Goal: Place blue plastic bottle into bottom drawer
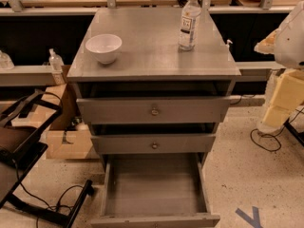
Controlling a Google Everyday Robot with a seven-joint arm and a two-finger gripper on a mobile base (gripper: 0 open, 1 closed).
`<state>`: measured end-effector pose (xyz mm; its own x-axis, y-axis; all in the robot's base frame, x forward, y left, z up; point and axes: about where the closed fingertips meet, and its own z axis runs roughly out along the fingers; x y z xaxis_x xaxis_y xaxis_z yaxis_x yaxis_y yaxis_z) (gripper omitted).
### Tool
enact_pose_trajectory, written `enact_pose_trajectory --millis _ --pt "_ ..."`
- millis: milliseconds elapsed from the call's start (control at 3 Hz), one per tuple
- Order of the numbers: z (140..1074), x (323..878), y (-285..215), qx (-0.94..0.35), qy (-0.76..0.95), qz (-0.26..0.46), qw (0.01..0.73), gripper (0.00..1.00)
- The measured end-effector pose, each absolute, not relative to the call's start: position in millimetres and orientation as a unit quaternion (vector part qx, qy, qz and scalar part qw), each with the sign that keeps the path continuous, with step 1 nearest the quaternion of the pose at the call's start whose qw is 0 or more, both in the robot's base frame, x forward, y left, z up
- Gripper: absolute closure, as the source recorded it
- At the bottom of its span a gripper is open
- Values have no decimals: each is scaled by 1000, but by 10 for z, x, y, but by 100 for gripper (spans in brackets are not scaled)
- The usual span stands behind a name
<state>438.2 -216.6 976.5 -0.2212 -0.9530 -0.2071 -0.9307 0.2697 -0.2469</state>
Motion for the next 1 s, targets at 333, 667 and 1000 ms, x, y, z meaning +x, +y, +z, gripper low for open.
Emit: enact_pose_trajectory --millis 333,667,1000 --pt "9766 4382 -2166 -603 781 -35 160 0" --pt "9697 4629 -2127 -582 792 -11 182 0" --pt "9655 5058 -2042 -555 797 16 238 0"
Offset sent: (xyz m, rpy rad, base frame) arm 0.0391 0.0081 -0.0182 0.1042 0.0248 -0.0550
